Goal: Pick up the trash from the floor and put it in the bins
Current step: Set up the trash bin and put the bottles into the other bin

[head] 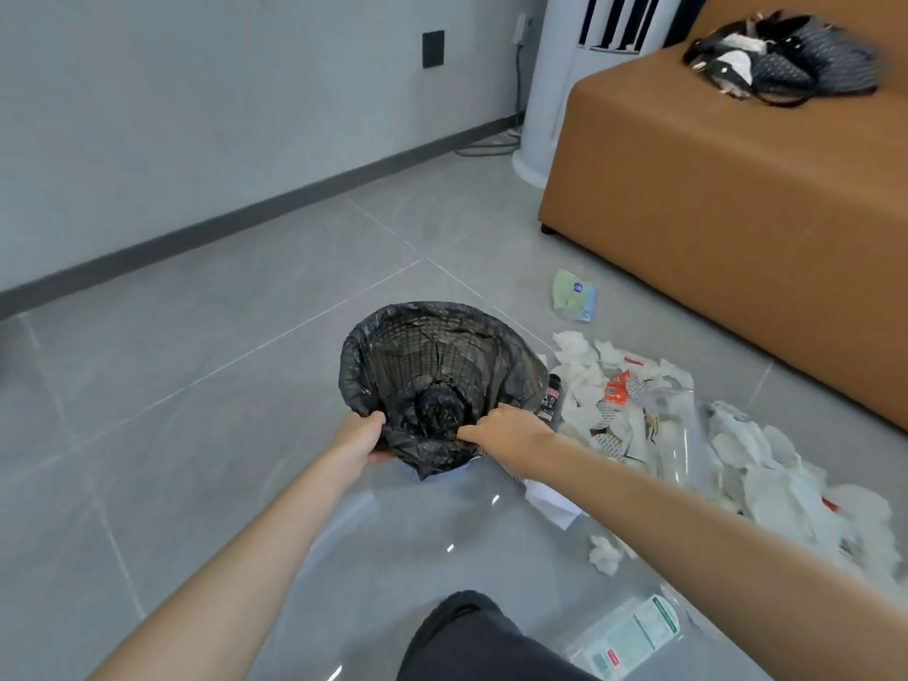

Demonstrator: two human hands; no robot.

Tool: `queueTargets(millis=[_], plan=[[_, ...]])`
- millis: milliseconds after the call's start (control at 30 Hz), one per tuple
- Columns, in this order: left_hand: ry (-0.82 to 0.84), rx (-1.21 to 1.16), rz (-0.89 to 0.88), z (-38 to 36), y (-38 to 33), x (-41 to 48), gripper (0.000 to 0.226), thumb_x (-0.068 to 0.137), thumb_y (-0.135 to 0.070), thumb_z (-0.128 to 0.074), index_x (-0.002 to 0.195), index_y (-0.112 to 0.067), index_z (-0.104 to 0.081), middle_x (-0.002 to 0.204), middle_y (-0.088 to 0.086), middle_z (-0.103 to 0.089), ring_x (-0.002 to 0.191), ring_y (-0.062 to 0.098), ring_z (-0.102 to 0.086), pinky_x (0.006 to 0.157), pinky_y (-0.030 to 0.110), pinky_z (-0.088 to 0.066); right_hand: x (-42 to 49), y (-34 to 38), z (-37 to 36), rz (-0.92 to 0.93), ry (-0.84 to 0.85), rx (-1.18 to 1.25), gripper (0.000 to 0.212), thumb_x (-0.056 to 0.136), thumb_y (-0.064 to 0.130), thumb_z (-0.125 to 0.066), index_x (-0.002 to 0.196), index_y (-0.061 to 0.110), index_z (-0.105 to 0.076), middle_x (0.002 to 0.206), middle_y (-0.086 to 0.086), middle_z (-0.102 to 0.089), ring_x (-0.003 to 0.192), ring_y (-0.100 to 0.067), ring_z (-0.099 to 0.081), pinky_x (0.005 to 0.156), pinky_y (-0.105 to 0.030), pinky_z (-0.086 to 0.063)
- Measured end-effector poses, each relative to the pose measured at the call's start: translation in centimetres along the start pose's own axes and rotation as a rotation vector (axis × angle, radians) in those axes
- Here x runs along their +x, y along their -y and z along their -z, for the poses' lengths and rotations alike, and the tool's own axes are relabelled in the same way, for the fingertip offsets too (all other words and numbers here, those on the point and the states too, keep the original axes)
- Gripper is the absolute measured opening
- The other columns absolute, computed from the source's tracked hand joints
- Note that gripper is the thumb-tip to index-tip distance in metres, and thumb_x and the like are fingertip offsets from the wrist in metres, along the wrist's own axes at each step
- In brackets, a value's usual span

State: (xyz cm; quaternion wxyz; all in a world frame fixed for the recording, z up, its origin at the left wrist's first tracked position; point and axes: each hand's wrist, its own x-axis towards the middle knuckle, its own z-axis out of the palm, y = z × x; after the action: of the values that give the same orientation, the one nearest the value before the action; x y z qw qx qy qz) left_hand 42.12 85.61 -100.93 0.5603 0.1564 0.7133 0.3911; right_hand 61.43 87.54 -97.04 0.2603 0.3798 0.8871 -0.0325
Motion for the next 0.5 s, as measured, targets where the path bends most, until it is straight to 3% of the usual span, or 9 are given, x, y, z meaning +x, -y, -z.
queueTargets(millis=[200,300,333,433,500], plan=[[0.122,0.014,-0.003,-5.7,0.5,-0.8,0.032,0.098,-0.019,-0.046,0.123,-0.001,-0.049,0.125,0.019,-0.058,0.095,0.031,-0.060,0.068,0.041,-0.054,-3.2,-3.8,-2.3,-0.078,0.025,0.044,0.064,0.088,-0.011,-0.042,0.144,0.020,-0.032,0.122,-0.012,-0.059,0.119,-0.030,-0.049,0.106,-0.034,-0.031],[0.132,-0.007,0.026,-7.0,0.8,-1.6,0.034,0.097,-0.029,-0.048,0.123,-0.006,-0.048,0.120,0.016,-0.061,0.081,0.030,-0.063,0.053,0.038,-0.057,-4.1,-5.2,-4.5,-0.090,-0.093,0.118,0.058,0.092,-0.001,-0.044,0.143,0.023,-0.034,0.132,-0.005,-0.053,0.127,-0.025,-0.041,0.111,-0.033,-0.026],[0.114,0.015,0.031,-7.2,0.9,-1.9,0.040,0.096,-0.033,-0.049,0.127,-0.008,-0.045,0.122,0.014,-0.060,0.084,0.030,-0.063,0.055,0.036,-0.056,-4.4,-5.6,-4.9,-0.100,-0.137,0.153,0.057,0.093,0.003,-0.045,0.145,0.025,-0.033,0.140,-0.003,-0.047,0.133,-0.023,-0.036,0.114,-0.034,-0.023],[-0.042,0.206,-0.070,-7.0,1.6,-2.4,0.073,0.093,-0.037,-0.053,0.148,-0.010,-0.015,0.148,0.013,-0.037,0.126,0.033,-0.046,0.095,0.042,-0.046,-6.3,-6.6,-4.5,-0.146,-0.232,0.222,0.059,0.095,0.007,-0.045,0.148,0.024,-0.027,0.150,0.001,-0.033,0.140,-0.020,-0.025,0.115,-0.034,-0.025],[-0.120,0.259,-0.217,-6.7,1.6,-2.9,0.079,0.091,-0.030,-0.056,0.150,-0.008,-0.007,0.153,0.014,-0.027,0.137,0.032,-0.033,0.111,0.042,-0.031,-7.6,-7.1,-3.6,-0.189,-0.281,0.245,0.060,0.094,0.007,-0.044,0.148,0.024,-0.026,0.150,0.002,-0.031,0.139,-0.019,-0.026,0.112,-0.035,-0.030]])
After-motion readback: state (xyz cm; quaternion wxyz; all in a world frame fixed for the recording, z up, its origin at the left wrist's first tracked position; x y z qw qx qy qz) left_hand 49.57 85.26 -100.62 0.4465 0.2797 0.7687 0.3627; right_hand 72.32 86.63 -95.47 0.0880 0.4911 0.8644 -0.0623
